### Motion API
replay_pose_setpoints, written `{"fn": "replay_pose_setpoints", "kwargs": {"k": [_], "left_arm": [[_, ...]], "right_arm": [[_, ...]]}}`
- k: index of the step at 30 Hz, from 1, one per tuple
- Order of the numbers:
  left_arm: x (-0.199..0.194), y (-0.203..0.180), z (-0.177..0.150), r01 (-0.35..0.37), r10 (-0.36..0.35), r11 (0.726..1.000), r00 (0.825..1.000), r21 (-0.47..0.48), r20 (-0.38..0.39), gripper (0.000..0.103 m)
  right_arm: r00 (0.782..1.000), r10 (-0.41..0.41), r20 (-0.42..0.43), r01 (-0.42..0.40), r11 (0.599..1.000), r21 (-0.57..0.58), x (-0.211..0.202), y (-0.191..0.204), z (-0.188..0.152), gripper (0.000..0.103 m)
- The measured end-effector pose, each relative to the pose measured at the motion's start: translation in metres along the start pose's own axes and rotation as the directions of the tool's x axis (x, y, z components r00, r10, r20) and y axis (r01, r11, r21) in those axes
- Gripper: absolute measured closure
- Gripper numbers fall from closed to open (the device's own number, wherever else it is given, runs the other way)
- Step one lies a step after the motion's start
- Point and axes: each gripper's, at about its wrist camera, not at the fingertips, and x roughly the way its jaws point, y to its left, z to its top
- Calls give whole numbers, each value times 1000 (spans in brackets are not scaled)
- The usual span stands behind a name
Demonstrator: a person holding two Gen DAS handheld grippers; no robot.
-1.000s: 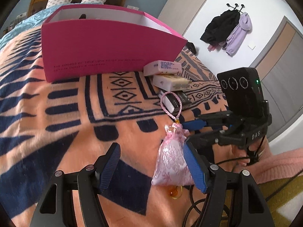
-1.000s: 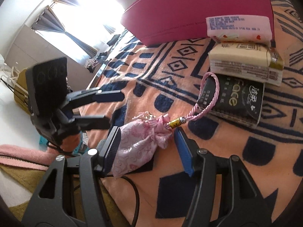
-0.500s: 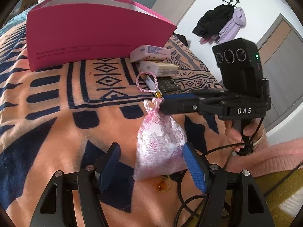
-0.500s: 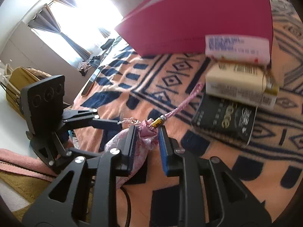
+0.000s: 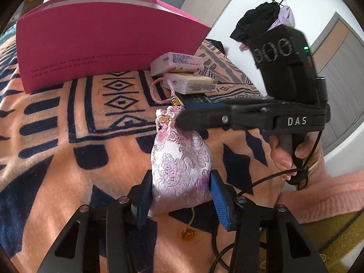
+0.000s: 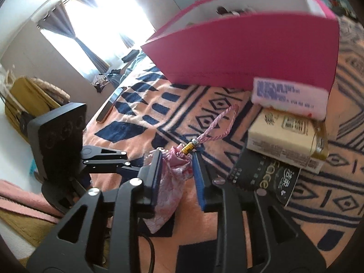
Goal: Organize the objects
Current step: 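Grasp the pink floral sachet by its neck with the right gripper and lift, then carry the sachet over the pink box and open the right gripper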
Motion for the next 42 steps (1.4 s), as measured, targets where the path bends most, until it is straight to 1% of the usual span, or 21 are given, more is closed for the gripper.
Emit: {"fn": "replay_pose_setpoints", "kwargs": {"k": [1, 3, 5, 6, 8, 12, 15, 20, 22, 23, 26, 32, 36, 42], "left_arm": [[1, 1, 0, 3, -3, 1000, 1000, -3, 1, 55], [2, 4, 1, 9, -9, 1000, 1000, -7, 3, 55], [1, 5, 0, 12, -12, 1000, 1000, -7, 5, 55], [1, 5, 1, 13, -13, 1000, 1000, -9, 6, 55], [2, 5, 2, 16, -16, 1000, 1000, -12, 6, 55], [0, 5, 4, 15, -15, 1000, 1000, -18, 8, 55], [-1, 5, 7, 13, -13, 1000, 1000, -12, 13, 56], [-8, -3, 16, 17, -18, 1000, 999, 21, 48, 56], [-11, -5, 21, 18, -20, 999, 998, 34, 61, 57], [-13, -5, 24, 16, -19, 999, 998, 41, 67, 59], [-14, -10, 34, -1, -5, 998, 996, 70, 85, 61], [-20, -18, 59, -5, -9, 994, 993, 112, 121, 62], [-34, -27, 81, -26, 0, 986, 987, 165, 158, 62], [-51, -39, 121, -93, 39, 967, 974, 237, 222, 62]], "right_arm": [[1000, 15, -16, -15, 1000, 20, 3, -3, -2, 70], [998, 48, -37, -46, 998, 51, 7, -8, -6, 60], [997, 65, -52, -62, 996, 67, 11, -10, -9, 56], [996, 76, -55, -72, 995, 74, 13, -10, -10, 56], [995, 84, -46, -81, 994, 69, 15, -9, -10, 57], [998, 62, -19, -61, 997, 46, 11, -6, -7, 71], [999, 42, 9, -42, 999, 0, 4, 2, -4, 75], [998, 16, 63, -11, 997, -77, -9, 18, 4, 81], [997, 6, 81, 1, 995, -96, -15, 21, 7, 81], [996, 6, 90, 3, 995, -102, -18, 22, 9, 81], [993, -4, 116, 17, 993, -118, -25, 24, 15, 81], [984, -26, 176, 51, 990, -135, -44, 24, 30, 82], [972, -37, 233, 76, 984, -163, -65, 28, 44, 82], [946, -41, 321, 110, 974, -199, -94, 32, 74, 81]]}}
